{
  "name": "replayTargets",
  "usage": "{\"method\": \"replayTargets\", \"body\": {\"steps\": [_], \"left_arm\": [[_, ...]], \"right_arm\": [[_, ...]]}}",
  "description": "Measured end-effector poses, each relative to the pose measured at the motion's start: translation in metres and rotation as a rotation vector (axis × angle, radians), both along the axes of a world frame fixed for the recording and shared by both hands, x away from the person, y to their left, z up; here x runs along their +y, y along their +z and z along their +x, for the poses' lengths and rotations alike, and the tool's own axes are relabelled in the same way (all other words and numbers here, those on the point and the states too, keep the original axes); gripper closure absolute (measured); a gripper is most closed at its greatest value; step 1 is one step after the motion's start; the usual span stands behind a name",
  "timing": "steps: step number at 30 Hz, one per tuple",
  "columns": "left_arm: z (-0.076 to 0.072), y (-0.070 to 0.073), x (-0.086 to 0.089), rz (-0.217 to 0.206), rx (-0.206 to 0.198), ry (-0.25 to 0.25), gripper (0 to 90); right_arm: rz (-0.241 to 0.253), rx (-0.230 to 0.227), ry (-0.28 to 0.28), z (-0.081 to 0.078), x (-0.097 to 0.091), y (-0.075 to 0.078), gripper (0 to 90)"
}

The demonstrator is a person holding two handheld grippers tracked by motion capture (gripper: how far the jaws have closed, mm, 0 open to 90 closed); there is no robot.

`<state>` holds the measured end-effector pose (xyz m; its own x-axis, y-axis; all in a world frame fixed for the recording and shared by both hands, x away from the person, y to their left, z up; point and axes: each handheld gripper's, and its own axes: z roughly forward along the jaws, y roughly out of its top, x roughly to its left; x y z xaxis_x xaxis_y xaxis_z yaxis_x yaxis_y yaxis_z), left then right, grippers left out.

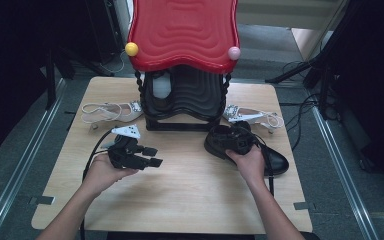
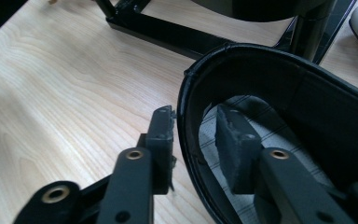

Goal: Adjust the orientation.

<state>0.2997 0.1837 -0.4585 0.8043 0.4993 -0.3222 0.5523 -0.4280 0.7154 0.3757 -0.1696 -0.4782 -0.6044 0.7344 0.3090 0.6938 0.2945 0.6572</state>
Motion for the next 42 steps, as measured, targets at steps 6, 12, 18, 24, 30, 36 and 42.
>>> {"method": "replayTargets", "body": {"steps": [6, 12, 18, 24, 30, 36, 42], "left_arm": [[0.003, 0.000, 0.004, -0.036, 0.013, 0.012, 48.5], [0.005, -0.002, 0.008, -0.049, 0.021, 0.026, 48.9], [0.007, -0.002, 0.010, -0.056, 0.025, 0.035, 48.9], [0.008, -0.003, 0.009, -0.057, 0.028, 0.036, 48.9], [0.009, -0.003, 0.009, -0.056, 0.030, 0.037, 48.9], [0.010, -0.004, 0.011, -0.060, 0.036, 0.044, 48.9], [0.010, -0.003, 0.012, -0.056, 0.032, 0.059, 48.9]], "right_arm": [[-0.026, 0.041, -0.004, 0.002, 0.015, -0.009, 73.9], [-0.063, 0.028, -0.028, 0.002, 0.020, -0.013, 83.5], [-0.084, 0.012, -0.023, -0.002, 0.019, -0.007, 86.0], [-0.060, -0.008, 0.026, -0.012, 0.023, 0.006, 86.3], [-0.054, -0.013, 0.101, -0.025, 0.038, 0.016, 86.4], [-0.023, -0.016, 0.169, -0.035, 0.055, 0.025, 86.4], [-0.015, -0.013, 0.232, -0.047, 0.072, 0.029, 86.4]]}}
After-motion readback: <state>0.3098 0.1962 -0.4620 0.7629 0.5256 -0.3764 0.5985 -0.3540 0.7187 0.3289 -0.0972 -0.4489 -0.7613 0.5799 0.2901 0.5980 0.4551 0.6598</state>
